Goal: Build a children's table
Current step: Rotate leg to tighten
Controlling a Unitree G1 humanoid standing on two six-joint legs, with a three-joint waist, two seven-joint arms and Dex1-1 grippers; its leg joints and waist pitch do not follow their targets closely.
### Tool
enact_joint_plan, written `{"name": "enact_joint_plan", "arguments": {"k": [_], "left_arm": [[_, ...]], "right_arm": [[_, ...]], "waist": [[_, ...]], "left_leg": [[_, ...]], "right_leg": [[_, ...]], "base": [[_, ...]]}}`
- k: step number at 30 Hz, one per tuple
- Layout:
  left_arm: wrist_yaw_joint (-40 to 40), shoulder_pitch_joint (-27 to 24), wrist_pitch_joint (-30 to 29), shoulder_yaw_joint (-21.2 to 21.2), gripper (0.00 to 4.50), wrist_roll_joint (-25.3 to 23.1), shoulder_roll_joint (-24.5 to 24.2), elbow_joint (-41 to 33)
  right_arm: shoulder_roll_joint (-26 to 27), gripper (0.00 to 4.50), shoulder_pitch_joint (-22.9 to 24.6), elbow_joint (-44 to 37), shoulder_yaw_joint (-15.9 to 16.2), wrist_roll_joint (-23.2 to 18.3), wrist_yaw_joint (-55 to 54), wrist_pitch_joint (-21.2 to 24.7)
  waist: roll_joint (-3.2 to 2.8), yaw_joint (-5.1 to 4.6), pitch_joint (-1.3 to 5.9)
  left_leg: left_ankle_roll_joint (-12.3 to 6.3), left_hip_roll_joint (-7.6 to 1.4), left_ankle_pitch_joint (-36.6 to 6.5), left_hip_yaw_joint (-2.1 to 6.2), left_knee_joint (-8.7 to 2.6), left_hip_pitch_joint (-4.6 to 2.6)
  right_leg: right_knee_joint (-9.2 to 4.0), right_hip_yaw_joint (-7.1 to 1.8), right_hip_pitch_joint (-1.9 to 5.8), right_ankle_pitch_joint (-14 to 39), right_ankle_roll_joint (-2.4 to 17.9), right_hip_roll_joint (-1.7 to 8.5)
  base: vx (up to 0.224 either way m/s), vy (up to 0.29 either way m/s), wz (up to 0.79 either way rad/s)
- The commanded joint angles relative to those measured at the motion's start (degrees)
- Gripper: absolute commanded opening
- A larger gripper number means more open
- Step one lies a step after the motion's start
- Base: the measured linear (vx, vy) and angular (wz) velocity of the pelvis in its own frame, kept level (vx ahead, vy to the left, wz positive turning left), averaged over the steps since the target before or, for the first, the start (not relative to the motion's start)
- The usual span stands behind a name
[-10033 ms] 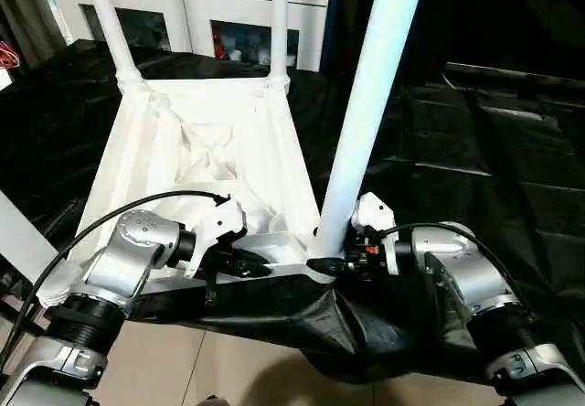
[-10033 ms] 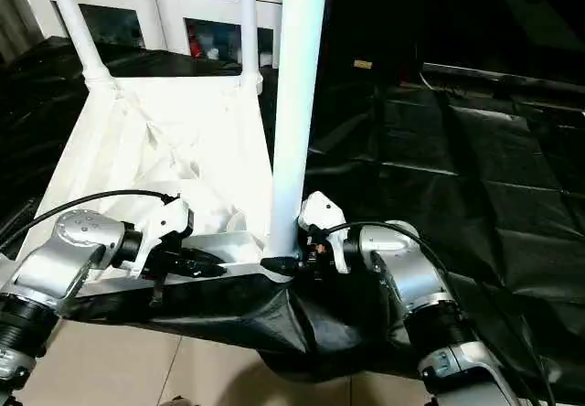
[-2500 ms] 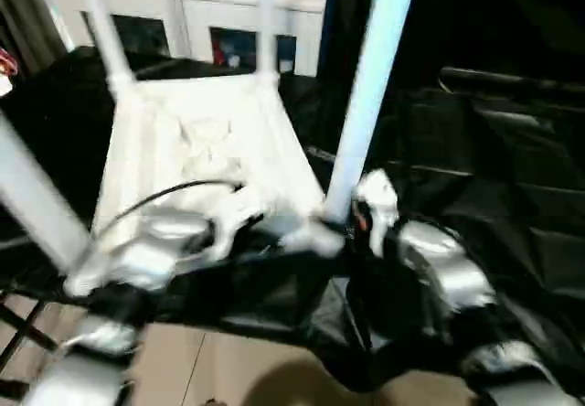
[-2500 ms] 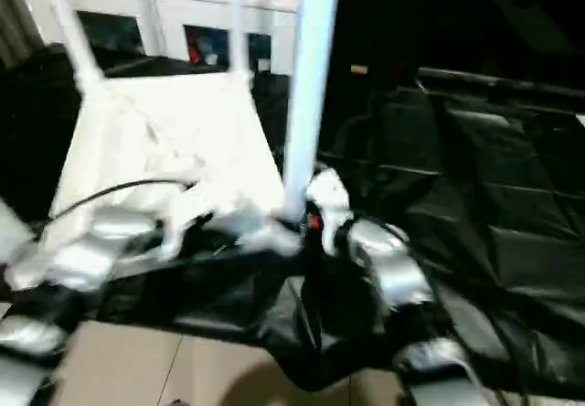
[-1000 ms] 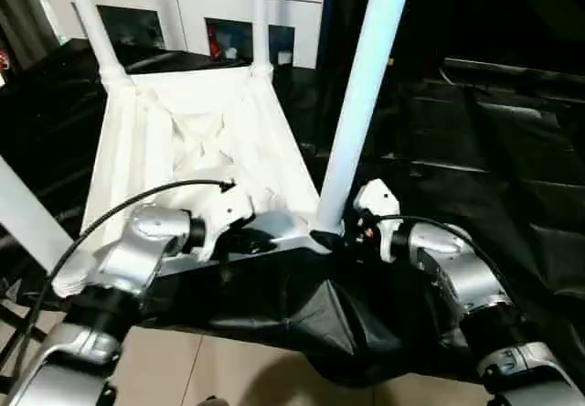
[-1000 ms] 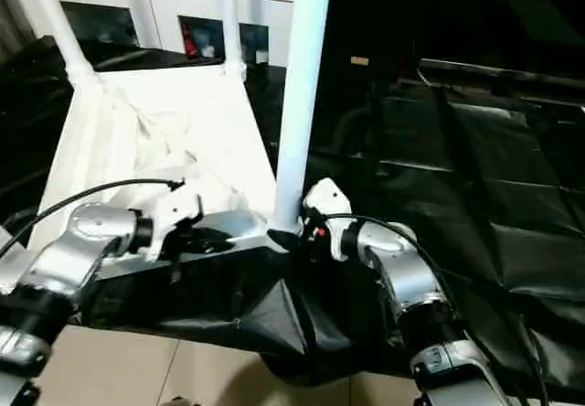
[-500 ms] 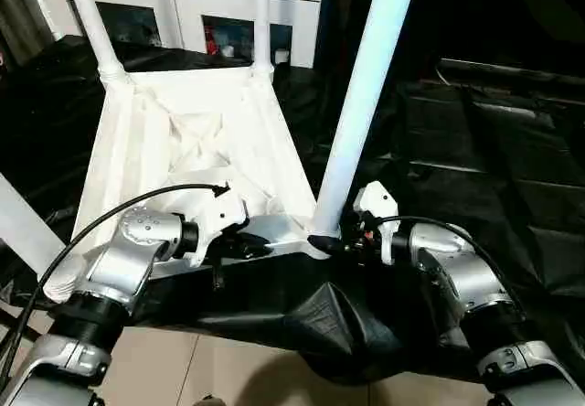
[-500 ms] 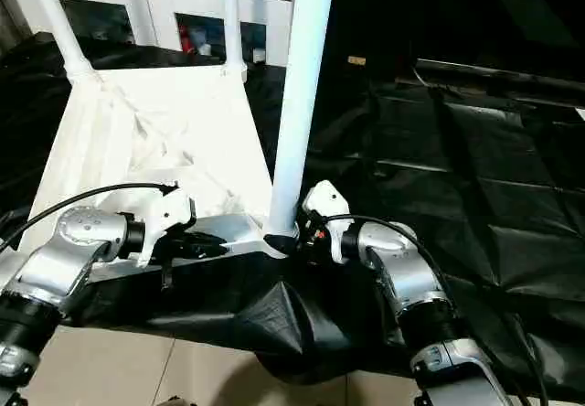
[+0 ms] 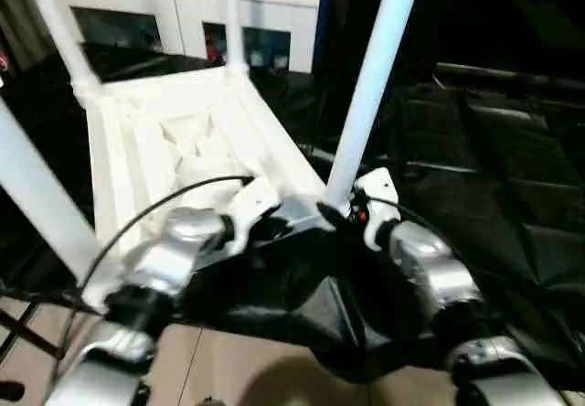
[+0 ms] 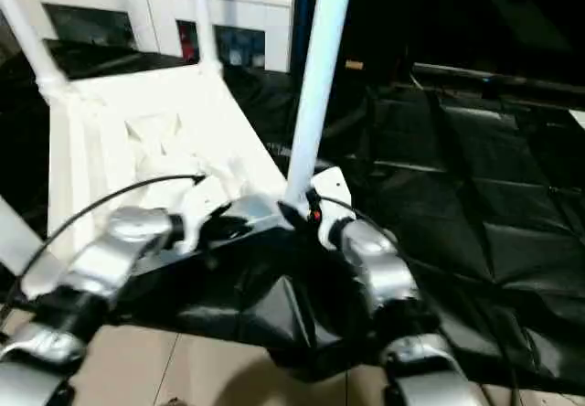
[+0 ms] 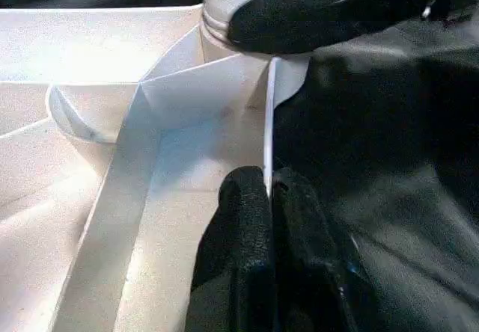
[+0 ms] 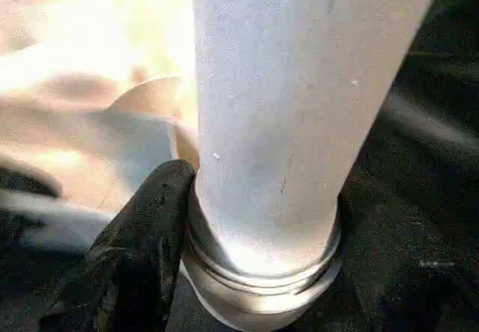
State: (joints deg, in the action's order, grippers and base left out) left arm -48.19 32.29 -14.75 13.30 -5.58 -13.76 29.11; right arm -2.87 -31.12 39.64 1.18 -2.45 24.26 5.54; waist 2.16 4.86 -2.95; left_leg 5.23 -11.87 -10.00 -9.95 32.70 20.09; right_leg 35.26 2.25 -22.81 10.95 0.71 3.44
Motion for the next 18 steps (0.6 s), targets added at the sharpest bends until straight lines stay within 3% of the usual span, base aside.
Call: {"name": "enact_joint_plan", "arguments": {"k": [1,6,8,10,11,14,18], "left_arm": [[2.78,1.02,0.26,1.98,0.0,1.16,5.18,1.22],[2.1,1.11,0.71,2.24,0.0,0.79,5.93,0.85],[1.35,0.8,0.79,2.09,0.0,0.97,5.23,0.32],[0.96,0.57,0.88,2.02,0.0,1.17,4.72,-0.01],[0.3,0.35,1.41,1.93,0.0,1.3,4.19,-0.26],[-5.29,-1.38,3.07,1.77,0.0,3.21,1.11,-3.09],[-11.47,-3.15,3.45,2.05,0.0,5.61,-1.73,-6.57]], "right_arm": [[5.06,2.64,-1.18,1.83,2.31,-0.5,-2.4,1.38],[7.72,2.64,-2.27,2.41,3.1,0.02,-2.49,-0.54],[7.6,3.2,-2.26,2.06,2.7,-0.58,-1.3,-0.58],[7.45,3.2,-2.19,1.79,2.45,-0.9,-0.83,-0.37],[7.15,3.51,-2.2,1.6,2.29,-0.95,-0.68,-0.21],[3.2,3.7,-2.46,1.03,2.95,1.05,0.4,-1.5],[-0.44,3.7,-2.1,-0.86,3.46,0.26,6.35,-1.0]], "waist": [[-0.15,-0.16,3.35],[-0.17,-0.14,3.43],[-0.16,-0.1,3.39],[-0.06,-0.12,3.35],[-0.08,-0.1,3.31],[-0.4,-0.22,3.36],[-0.61,-0.06,3.65]], "left_leg": [[0.85,-1.04,-12.33,0.12,-3.74,-0.25],[0.3,-0.91,-12.08,0.08,-3.66,-0.09],[0.1,-0.93,-12.23,0.08,-3.69,-0.08],[-0.09,-0.93,-12.65,0.07,-3.7,-0.04],[-0.12,-0.92,-12.79,0.1,-3.74,-0.02],[-0.05,-0.98,-12.39,0.22,-3.81,0.08],[-1.08,-1.19,-10.1,0.0,-3.44,0.15]], "right_leg": [[-4.67,-2.3,2.38,14.57,9.14,3.91],[-4.46,-2.29,2.45,11.76,9.27,3.85],[-4.5,-2.29,2.48,12.19,9.21,3.91],[-4.57,-2.32,2.45,12.79,9.11,3.96],[-4.64,-2.32,2.44,13.28,9.0,4.0],[-4.53,-2.27,2.48,12.69,9.27,3.99],[-3.79,-2.34,2.67,5.82,11.53,3.9]], "base": [[0.0,0.0,0.0],[0.0,0.0,0.0],[0.0,0.0,0.0],[0.0,0.0,0.0],[0.0,0.0,0.0],[0.0,0.0,0.0],[0.0,0.0,0.0]]}}
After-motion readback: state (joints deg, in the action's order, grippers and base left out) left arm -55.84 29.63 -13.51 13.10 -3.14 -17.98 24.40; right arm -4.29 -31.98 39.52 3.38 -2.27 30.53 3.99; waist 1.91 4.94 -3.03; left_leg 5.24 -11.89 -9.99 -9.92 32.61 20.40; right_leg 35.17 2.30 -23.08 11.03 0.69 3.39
